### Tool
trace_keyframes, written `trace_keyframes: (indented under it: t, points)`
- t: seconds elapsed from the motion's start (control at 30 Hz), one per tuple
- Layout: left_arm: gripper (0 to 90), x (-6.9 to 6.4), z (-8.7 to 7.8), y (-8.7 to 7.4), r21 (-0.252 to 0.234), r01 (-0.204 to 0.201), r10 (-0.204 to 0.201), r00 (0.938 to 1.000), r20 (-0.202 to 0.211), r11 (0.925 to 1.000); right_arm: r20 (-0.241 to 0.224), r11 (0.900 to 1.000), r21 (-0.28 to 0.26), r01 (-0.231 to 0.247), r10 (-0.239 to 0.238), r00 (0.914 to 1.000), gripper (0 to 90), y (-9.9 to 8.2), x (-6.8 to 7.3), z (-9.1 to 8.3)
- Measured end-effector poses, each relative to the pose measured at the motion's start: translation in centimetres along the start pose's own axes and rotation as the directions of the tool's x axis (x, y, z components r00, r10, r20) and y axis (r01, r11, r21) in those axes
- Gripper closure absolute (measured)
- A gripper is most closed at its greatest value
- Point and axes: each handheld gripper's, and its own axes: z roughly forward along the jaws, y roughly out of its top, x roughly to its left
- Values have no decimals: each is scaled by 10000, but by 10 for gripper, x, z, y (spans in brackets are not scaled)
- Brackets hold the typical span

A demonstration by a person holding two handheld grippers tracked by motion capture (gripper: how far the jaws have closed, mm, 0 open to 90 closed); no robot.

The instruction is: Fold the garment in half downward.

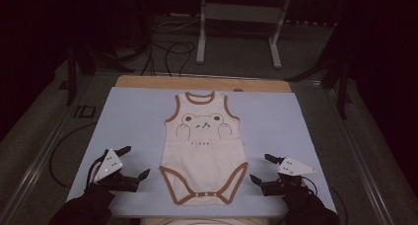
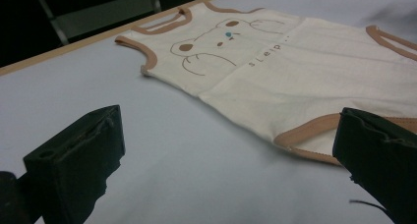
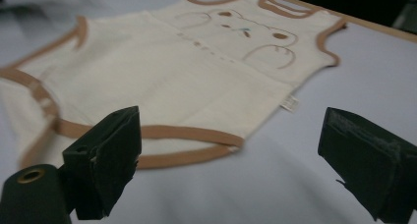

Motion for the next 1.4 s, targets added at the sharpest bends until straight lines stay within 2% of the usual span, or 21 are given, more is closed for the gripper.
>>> trace_keyframes:
  t: [0.13,0.2,0.33,0.43,0.5,0.53,0.67,0.83,0.9,0.93,1.03,1.2,1.3,1.4]
  points:
    - [0,0,0,0,28,29,-29,10000,-55,10000,2,9994,229,254,-254,9997,92,-1,2,2]
    - [0,-1,-1,0,-96,-26,27,10000,37,10000,-26,9995,218,242,-241,9997,92,-1,2,2]
    - [0,-1,0,0,-9,-57,57,9999,88,10000,-174,9999,120,42,-40,9998,92,0,2,2]
    - [0,-3,2,2,72,157,-159,9994,307,9999,-346,9999,120,23,-19,9994,92,0,2,3]
    - [0,-4,2,3,116,81,-84,9995,311,9999,-441,10000,30,-70,71,9990,92,1,2,3]
    - [0,-7,3,5,137,-61,55,9990,445,9999,-502,9999,-114,-110,104,9987,93,4,4,2]
    - [0,-10,2,9,-40,-116,118,9984,552,9999,-491,9999,122,74,-68,9988,92,4,8,4]
    - [0,-13,3,12,-116,-128,137,9969,773,9999,-480,9997,138,210,-203,9986,92,6,11,4]
    - [0,-15,3,14,-154,-159,172,9961,869,9998,-399,9996,55,269,-267,9988,92,10,12,2]
    - [0,-17,3,17,-211,-210,231,9940,1070,9996,-356,9998,72,166,-164,9992,92,12,13,0]
    - [0,-20,2,21,-234,-271,297,9926,1178,9994,-218,9999,58,89,-88,9997,92,16,13,-2]
    - [0,-23,-1,34,-356,-397,446,9881,1474,9986,2,9999,-107,-99,99,10000,92,37,15,-14]
    - [0,-23,-2,37,-392,-461,514,9877,1479,9982,-11,9998,-167,-92,92,10000,92,43,15,-16]
    - [0,-23,-3,44,-297,-615,655,9851,1588,9977,127,9998,-105,142,-141,9998,92,52,11,-18]
